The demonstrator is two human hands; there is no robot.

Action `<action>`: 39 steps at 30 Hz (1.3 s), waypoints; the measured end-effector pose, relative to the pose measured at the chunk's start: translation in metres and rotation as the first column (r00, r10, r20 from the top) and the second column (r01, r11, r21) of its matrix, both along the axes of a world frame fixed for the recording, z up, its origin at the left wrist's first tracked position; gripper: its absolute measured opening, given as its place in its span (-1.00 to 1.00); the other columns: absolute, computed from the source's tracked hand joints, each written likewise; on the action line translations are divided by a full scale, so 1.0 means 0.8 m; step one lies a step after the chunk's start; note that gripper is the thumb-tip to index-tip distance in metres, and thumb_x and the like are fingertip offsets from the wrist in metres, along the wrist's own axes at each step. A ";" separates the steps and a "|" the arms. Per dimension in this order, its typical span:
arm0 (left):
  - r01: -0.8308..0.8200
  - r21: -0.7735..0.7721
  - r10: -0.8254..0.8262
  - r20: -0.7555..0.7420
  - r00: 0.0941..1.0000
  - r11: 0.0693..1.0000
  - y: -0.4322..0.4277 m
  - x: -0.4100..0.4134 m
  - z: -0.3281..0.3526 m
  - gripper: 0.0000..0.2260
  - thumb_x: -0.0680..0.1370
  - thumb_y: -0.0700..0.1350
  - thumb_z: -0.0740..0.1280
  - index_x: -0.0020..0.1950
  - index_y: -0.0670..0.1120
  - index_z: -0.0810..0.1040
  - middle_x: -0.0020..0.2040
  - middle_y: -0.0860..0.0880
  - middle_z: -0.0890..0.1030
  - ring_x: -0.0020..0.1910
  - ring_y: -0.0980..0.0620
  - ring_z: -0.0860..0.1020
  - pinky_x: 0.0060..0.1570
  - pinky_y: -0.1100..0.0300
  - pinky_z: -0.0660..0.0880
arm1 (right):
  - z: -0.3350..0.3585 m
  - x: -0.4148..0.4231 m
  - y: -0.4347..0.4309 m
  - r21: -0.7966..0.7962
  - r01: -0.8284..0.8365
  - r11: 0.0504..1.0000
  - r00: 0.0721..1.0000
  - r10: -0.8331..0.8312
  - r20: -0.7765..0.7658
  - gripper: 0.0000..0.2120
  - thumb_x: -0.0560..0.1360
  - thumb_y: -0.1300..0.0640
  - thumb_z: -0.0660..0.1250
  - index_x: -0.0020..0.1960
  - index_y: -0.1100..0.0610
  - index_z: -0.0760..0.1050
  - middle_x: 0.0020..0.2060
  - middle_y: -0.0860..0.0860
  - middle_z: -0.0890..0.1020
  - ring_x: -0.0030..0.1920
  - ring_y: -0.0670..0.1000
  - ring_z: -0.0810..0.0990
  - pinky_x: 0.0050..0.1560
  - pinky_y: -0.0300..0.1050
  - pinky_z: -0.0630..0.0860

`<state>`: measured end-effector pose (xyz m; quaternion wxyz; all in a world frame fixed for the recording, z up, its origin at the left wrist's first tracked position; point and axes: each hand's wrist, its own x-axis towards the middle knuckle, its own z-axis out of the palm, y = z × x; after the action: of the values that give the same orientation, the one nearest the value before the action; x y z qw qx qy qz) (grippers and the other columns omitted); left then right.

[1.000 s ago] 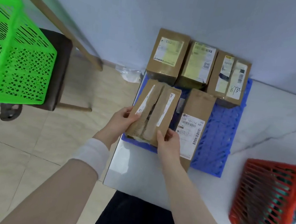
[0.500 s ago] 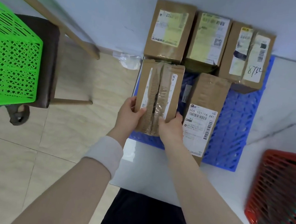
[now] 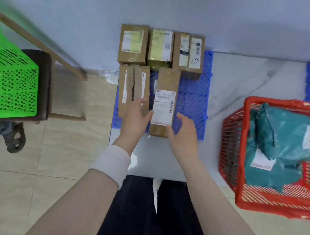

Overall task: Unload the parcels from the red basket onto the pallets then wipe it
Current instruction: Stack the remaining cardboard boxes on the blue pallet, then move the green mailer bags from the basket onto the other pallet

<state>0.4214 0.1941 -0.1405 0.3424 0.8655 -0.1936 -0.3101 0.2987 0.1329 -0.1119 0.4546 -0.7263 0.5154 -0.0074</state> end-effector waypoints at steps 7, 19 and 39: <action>0.235 -0.088 -0.223 0.132 0.966 0.968 -0.055 -0.177 0.061 -0.67 0.48 -0.18 0.37 0.23 -0.15 0.48 0.23 -0.09 0.54 0.26 -0.03 0.46 0.24 0.27 0.27 | 0.063 -0.172 -0.055 -0.238 0.007 0.971 1.000 -0.006 0.001 -0.57 0.45 0.23 0.33 0.29 0.29 0.37 0.22 0.20 0.49 0.30 0.19 0.38 0.32 -0.04 0.22; 0.308 -0.060 -0.303 0.073 0.950 0.950 -0.148 -0.362 0.083 -0.62 0.49 -0.09 0.34 0.30 -0.09 0.42 0.27 -0.06 0.49 0.26 -0.02 0.44 0.23 0.18 0.31 | 0.066 -0.358 -0.132 -0.071 0.204 0.976 0.979 -0.205 -0.016 -0.53 0.48 0.09 0.32 0.35 0.13 0.32 0.29 0.07 0.42 0.32 0.03 0.35 0.29 -0.12 0.26; -0.510 0.018 0.505 -0.177 0.845 0.860 -0.254 -0.455 -0.002 -0.50 0.46 -0.16 0.40 0.33 -0.24 0.32 0.19 -0.11 0.50 0.16 -0.02 0.48 0.03 0.40 0.35 | -0.059 -0.532 -0.354 0.352 0.442 0.825 0.892 -0.445 -0.078 -0.52 0.39 0.09 0.46 0.22 0.25 0.42 0.11 0.12 0.55 -0.13 -0.13 0.55 -0.01 -0.36 0.42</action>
<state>0.0575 -0.0090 -0.1418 0.4405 0.8500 0.0684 -0.2807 -0.1265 -0.1501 -0.1589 0.5678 -0.4906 0.6606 -0.0211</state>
